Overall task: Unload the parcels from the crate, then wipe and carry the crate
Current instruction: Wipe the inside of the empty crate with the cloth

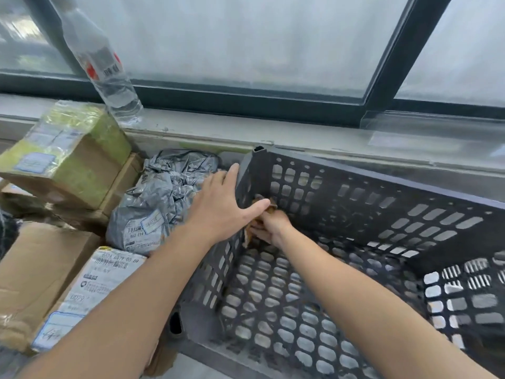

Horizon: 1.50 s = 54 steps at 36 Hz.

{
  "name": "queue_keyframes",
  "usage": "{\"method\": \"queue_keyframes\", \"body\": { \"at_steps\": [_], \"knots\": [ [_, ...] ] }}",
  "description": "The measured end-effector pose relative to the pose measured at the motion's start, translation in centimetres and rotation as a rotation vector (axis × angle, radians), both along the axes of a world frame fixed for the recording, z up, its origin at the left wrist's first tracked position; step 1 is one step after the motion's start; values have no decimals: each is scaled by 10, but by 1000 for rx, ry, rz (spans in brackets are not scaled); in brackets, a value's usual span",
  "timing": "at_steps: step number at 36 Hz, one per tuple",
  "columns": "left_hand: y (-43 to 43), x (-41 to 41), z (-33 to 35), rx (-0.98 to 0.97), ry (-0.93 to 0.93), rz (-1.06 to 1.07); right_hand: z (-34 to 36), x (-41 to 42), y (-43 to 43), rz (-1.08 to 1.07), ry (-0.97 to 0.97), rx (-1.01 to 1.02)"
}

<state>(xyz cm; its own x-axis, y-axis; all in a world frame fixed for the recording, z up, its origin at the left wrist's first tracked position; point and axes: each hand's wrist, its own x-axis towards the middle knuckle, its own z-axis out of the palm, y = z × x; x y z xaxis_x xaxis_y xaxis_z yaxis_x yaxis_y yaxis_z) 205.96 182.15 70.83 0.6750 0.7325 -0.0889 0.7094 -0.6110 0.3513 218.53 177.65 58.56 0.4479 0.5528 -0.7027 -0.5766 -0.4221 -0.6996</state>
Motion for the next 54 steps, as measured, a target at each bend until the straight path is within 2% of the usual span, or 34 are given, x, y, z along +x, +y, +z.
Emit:
{"method": "queue_keyframes", "body": {
  "at_steps": [4, 9, 12, 14, 18, 22, 24, 26, 34, 42, 45, 50, 54],
  "knots": [
    [-2, 0, 2, 0, 31, -3, 26, 3, 5, -123, 30, 50],
    [-3, -1, 3, 7, 55, -11, 70, 12, -6, -251, 52, 224],
    [-5, -2, 5, 26, 79, -16, 93, 13, -11, -265, -6, 302],
    [-5, -3, 5, 38, 84, -19, 102, 13, -16, -159, -278, 256],
    [-6, -2, 5, 142, 100, -65, 105, 16, -30, 135, -1127, 254],
    [-11, 0, 7, 316, 158, -140, 87, 33, -34, 395, -2055, 99],
    [-13, 0, 8, 345, 186, -163, 86, 40, -32, 444, -2319, 82],
    [-15, 1, 8, 351, 223, -175, 89, 47, -29, 473, -2475, 72],
    [-14, 1, 7, 340, 330, -182, 100, 73, -62, 670, -2530, -85],
    [-17, 2, 8, 335, 352, -168, 114, 106, -125, 573, -2513, -206],
    [-20, 6, 9, 335, 347, -166, 120, 107, -135, 582, -2493, -120],
    [-21, 8, 7, 316, 320, -155, 119, 84, -104, 495, -2326, 4],
    [-20, 7, 7, 307, 305, -154, 113, 62, -68, 603, -2161, -19]
  ]
}}
